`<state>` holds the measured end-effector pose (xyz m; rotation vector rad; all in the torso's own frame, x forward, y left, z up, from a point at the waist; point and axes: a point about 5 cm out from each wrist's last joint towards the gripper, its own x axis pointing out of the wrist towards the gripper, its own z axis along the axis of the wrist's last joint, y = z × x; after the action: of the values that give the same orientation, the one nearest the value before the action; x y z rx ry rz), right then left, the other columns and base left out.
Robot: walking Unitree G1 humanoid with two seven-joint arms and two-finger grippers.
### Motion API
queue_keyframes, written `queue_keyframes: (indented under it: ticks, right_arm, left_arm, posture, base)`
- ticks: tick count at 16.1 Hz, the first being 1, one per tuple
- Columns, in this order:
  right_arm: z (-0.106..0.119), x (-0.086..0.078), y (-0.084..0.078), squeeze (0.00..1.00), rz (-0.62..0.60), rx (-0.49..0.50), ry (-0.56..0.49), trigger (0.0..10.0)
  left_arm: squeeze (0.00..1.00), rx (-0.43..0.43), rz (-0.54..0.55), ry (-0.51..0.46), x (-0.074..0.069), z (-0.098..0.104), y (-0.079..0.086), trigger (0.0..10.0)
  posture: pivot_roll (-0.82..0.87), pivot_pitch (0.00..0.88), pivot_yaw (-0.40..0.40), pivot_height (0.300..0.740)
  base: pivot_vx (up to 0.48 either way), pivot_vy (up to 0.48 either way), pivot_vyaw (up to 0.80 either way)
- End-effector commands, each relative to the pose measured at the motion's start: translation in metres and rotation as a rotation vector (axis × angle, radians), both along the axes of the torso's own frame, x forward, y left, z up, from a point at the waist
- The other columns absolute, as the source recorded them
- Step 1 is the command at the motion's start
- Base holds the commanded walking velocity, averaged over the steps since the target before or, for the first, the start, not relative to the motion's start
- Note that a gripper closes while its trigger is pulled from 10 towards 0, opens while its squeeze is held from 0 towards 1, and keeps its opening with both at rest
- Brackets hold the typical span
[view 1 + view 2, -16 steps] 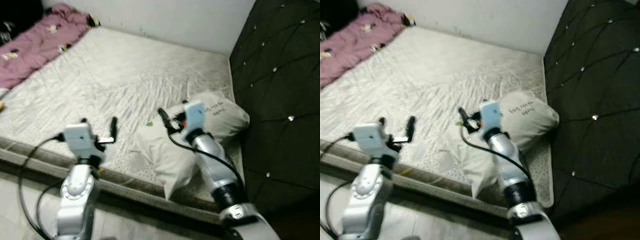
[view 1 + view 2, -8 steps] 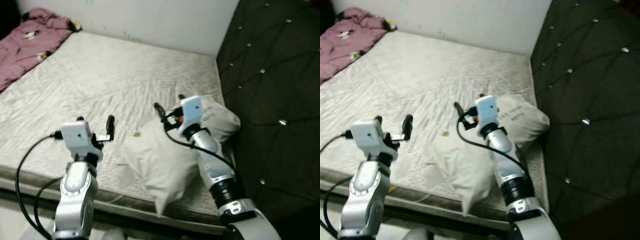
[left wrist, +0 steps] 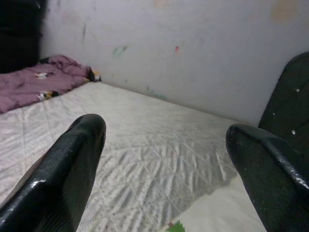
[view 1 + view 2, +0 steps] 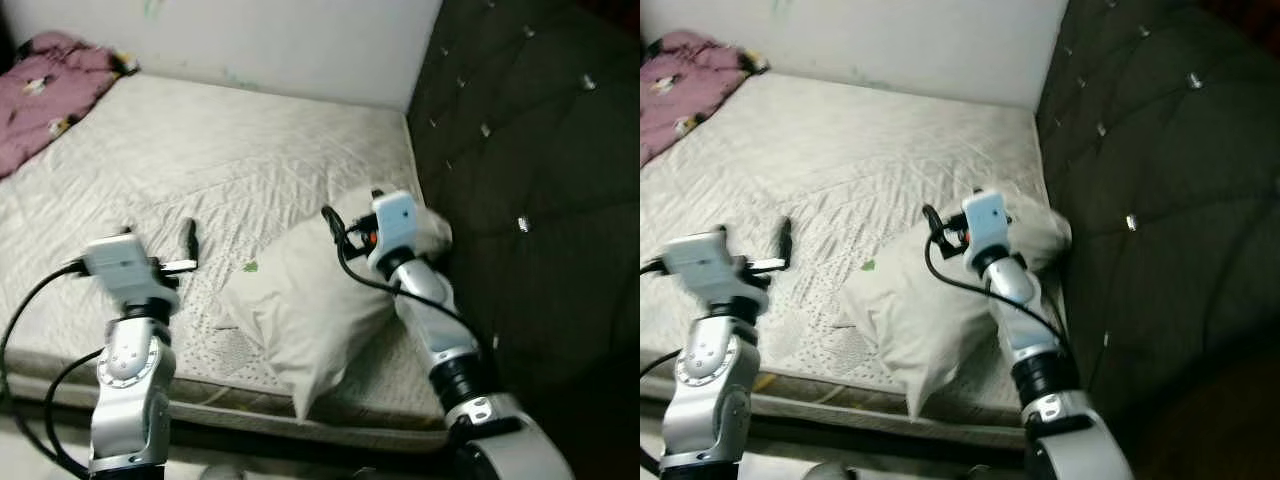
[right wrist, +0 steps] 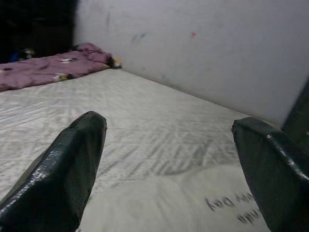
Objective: Clean up the room
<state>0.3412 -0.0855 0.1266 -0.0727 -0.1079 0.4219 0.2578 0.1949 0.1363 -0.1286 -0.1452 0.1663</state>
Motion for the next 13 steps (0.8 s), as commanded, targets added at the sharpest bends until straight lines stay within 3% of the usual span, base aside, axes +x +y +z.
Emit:
queue_keyframes:
  ticks: [1, 3, 6, 8, 11, 13]
  right_arm:
    - [-0.003, -0.002, -0.005, 0.00, -0.021, -0.003, 0.011, 10.0]
    - [-0.009, -0.007, -0.006, 0.00, -0.015, -0.005, 0.022, 10.0]
    - [-0.020, -0.016, -0.013, 0.00, -0.028, 0.001, 0.055, 10.0]
    - [-0.027, -0.021, -0.015, 0.00, -0.037, 0.012, 0.084, 10.0]
    - [-0.030, -0.025, -0.016, 0.00, -0.034, 0.003, 0.095, 10.0]
    - [-0.030, -0.027, -0.017, 0.00, -0.033, 0.003, 0.100, 10.0]
  left_arm:
    - [0.00, -0.026, -0.018, 0.031, -0.007, -0.002, -0.003, 10.0]
    - [0.00, 0.042, 0.013, 0.081, -0.017, -0.015, -0.003, 10.0]
    - [0.00, -0.004, 0.046, 0.141, -0.025, -0.030, -0.003, 10.0]
    - [0.00, -0.035, 0.069, 0.181, -0.025, -0.034, -0.002, 10.0]
    - [0.00, -0.058, 0.020, 0.193, -0.028, -0.033, -0.010, 10.0]
    - [0.00, -0.078, 0.007, 0.198, -0.028, -0.034, -0.013, 10.0]
  posture:
    - [0.08, 0.005, -0.060, 0.740]
    - [0.07, 0.000, -0.062, 0.740]
    - [0.07, 0.000, -0.062, 0.740]
    - [0.07, 0.003, -0.063, 0.740]
    - [0.06, 0.032, -0.069, 0.740]
    - [0.06, 0.041, -0.070, 0.740]
  base:
    - [0.000, 0.000, -0.80]
    - [0.000, 0.000, -0.80]
    - [0.000, 0.000, -0.74]
    - [0.000, 0.000, 0.00]
    - [0.000, 0.000, 0.00]
    - [0.000, 0.480, 0.00]
